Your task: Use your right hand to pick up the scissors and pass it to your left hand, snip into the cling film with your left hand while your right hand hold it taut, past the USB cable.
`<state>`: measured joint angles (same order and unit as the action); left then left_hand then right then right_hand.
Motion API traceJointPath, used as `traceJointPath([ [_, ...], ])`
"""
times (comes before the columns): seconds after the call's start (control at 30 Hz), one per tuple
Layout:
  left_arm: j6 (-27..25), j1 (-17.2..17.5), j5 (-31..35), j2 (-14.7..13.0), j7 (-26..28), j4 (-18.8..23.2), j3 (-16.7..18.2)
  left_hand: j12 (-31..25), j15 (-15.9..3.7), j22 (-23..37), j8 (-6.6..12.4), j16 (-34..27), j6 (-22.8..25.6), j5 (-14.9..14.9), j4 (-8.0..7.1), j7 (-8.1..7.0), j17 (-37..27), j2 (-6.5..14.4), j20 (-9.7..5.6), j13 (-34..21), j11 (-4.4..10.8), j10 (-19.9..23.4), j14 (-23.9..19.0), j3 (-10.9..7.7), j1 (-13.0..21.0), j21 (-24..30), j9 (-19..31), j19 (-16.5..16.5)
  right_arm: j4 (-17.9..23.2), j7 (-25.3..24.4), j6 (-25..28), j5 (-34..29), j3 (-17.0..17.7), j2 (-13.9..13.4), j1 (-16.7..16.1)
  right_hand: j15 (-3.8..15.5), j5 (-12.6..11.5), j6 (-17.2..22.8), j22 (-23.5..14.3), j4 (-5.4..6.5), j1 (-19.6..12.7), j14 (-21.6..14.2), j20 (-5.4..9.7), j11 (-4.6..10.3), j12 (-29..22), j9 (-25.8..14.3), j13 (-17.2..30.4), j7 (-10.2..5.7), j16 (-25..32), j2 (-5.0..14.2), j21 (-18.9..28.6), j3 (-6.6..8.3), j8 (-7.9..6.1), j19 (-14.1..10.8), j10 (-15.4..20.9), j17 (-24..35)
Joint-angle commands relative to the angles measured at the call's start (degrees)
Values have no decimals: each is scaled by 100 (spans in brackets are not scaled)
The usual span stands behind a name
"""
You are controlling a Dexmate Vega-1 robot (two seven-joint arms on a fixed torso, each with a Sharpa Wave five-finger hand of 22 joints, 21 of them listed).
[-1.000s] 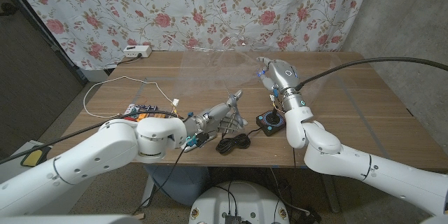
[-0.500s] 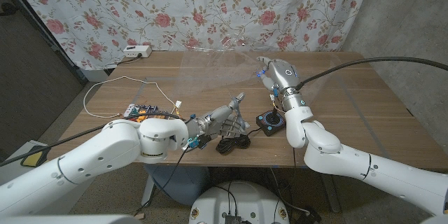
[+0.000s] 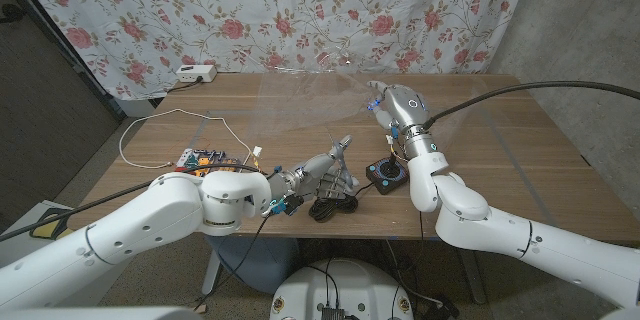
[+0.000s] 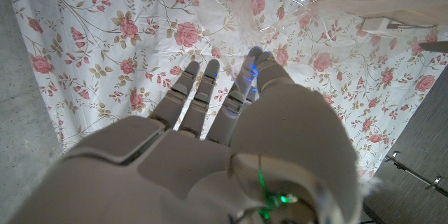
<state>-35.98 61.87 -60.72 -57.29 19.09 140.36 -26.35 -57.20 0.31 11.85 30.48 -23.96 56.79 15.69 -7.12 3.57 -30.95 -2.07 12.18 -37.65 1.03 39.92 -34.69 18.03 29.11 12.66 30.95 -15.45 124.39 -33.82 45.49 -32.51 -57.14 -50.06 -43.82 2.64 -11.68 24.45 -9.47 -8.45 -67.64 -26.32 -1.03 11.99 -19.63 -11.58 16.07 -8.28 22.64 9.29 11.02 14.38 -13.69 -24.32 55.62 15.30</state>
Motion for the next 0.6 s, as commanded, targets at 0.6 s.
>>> traceJointPath([
  [0.6, 104, -41, 203, -14, -43, -4, 50, -39, 18, 15, -48, -36, -22, -13, -22, 98, -7, 63, 15, -14, 55, 25, -12, 25, 11, 1, 37, -12, 75, 30, 105, -40, -13, -39, -41, 1003, -39, 38, -25, 1, -50, 28, -34, 34, -33, -19, 7, 36, 41, -6, -2, -48, 32, -22, 24, 25],
])
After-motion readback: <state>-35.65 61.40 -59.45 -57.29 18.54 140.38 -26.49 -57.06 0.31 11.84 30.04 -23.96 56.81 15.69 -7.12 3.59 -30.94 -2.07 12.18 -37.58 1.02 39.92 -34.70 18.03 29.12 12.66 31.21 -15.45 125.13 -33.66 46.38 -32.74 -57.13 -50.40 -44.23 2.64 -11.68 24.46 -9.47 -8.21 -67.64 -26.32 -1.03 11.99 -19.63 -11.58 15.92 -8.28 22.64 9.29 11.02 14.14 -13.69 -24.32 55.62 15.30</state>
